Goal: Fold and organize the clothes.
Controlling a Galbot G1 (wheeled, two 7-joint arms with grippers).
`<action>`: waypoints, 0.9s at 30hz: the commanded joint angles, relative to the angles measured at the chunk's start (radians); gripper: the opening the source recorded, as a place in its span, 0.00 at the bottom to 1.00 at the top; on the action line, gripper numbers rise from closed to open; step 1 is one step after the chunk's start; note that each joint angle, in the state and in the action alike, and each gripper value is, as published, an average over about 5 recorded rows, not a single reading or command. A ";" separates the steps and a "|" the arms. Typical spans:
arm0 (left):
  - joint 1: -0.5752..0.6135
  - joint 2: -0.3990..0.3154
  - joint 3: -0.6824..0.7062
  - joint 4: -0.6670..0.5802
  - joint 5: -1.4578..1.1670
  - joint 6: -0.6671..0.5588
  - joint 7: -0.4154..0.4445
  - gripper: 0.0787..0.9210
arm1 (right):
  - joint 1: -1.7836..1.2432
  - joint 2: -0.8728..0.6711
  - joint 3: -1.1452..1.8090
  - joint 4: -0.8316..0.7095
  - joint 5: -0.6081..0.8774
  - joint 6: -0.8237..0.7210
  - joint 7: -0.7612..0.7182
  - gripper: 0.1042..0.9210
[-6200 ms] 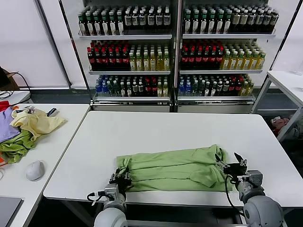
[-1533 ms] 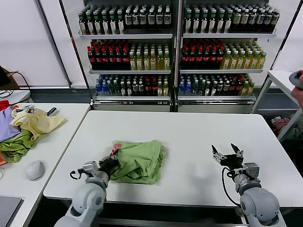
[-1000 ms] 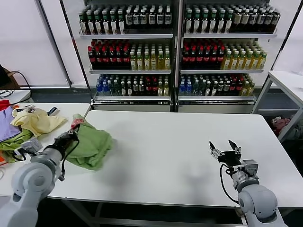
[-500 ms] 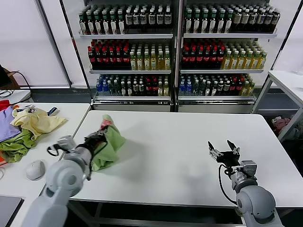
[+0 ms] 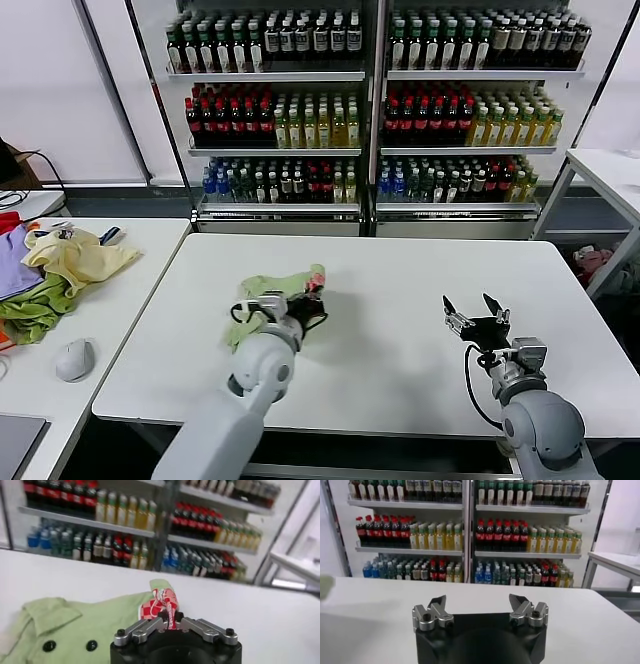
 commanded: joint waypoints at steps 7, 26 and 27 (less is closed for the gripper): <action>-0.072 -0.189 0.129 0.150 0.053 -0.161 0.079 0.30 | 0.018 -0.003 -0.012 -0.003 0.002 -0.003 -0.003 0.88; 0.320 0.144 -0.196 -0.295 0.275 -0.235 0.053 0.88 | 0.100 0.130 -0.355 -0.101 -0.078 0.009 0.169 0.88; 0.344 0.146 -0.212 -0.308 0.285 -0.236 0.054 0.88 | 0.107 0.143 -0.367 -0.115 -0.082 0.010 0.179 0.88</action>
